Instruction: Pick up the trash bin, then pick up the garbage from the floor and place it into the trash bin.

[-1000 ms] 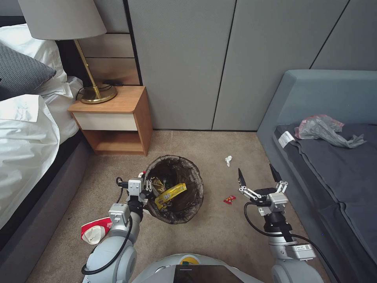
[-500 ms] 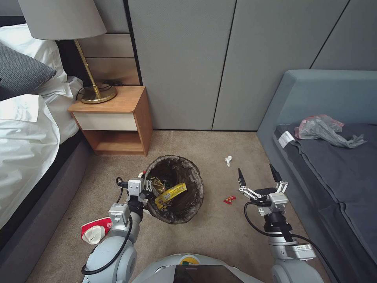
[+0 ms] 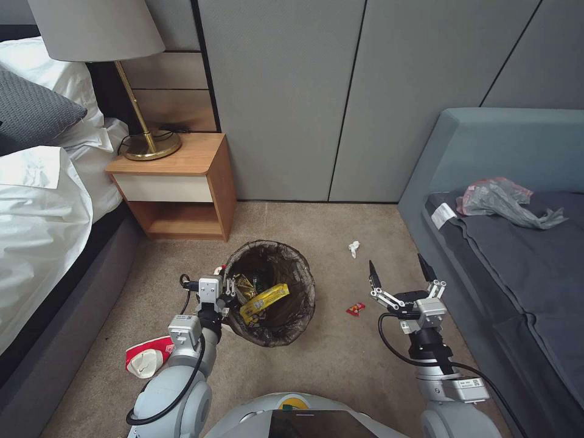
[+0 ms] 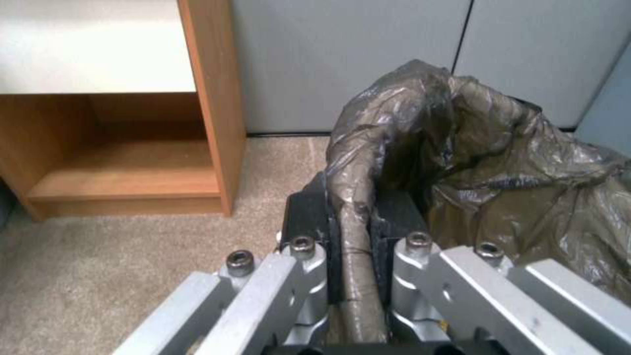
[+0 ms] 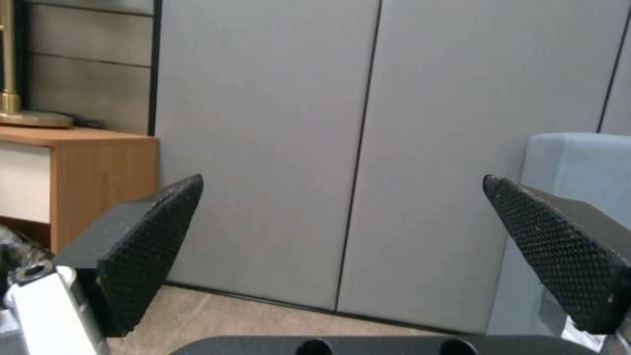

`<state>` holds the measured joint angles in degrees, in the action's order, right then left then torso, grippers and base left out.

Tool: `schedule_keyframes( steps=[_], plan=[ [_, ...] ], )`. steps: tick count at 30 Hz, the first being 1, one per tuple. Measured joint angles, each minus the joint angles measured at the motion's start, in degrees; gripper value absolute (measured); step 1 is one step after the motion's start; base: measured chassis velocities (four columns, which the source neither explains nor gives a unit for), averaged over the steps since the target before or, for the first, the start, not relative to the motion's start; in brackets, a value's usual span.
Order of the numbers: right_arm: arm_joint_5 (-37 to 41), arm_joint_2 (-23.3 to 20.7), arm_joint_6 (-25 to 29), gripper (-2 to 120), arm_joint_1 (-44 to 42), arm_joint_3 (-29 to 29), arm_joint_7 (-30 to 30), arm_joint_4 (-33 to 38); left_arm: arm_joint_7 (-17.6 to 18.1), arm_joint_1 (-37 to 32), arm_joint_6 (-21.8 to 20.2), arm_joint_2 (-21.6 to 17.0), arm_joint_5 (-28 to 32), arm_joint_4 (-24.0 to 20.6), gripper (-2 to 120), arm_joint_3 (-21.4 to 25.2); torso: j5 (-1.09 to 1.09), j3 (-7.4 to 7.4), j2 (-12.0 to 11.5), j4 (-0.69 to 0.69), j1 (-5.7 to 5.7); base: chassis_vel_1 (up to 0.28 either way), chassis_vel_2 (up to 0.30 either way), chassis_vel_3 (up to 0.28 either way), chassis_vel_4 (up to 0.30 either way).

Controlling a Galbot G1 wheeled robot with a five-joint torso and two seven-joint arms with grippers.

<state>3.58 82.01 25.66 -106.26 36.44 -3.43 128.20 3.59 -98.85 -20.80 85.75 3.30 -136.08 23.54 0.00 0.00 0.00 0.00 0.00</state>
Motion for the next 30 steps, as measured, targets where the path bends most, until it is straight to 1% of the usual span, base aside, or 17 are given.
schedule_keyframes(
  steps=[30],
  plan=[
    [0.0, 0.0, 0.0, 100, 0.0, 0.0, 0.0, 0.0, 0.0, 0.0, 0.0, 0.0, 0.0, 0.0, 7, 0.0, 0.0, 0.0, 0.0, 0.0, 0.0, 0.0, 0.0, 0.0, 0.0]
  ],
)
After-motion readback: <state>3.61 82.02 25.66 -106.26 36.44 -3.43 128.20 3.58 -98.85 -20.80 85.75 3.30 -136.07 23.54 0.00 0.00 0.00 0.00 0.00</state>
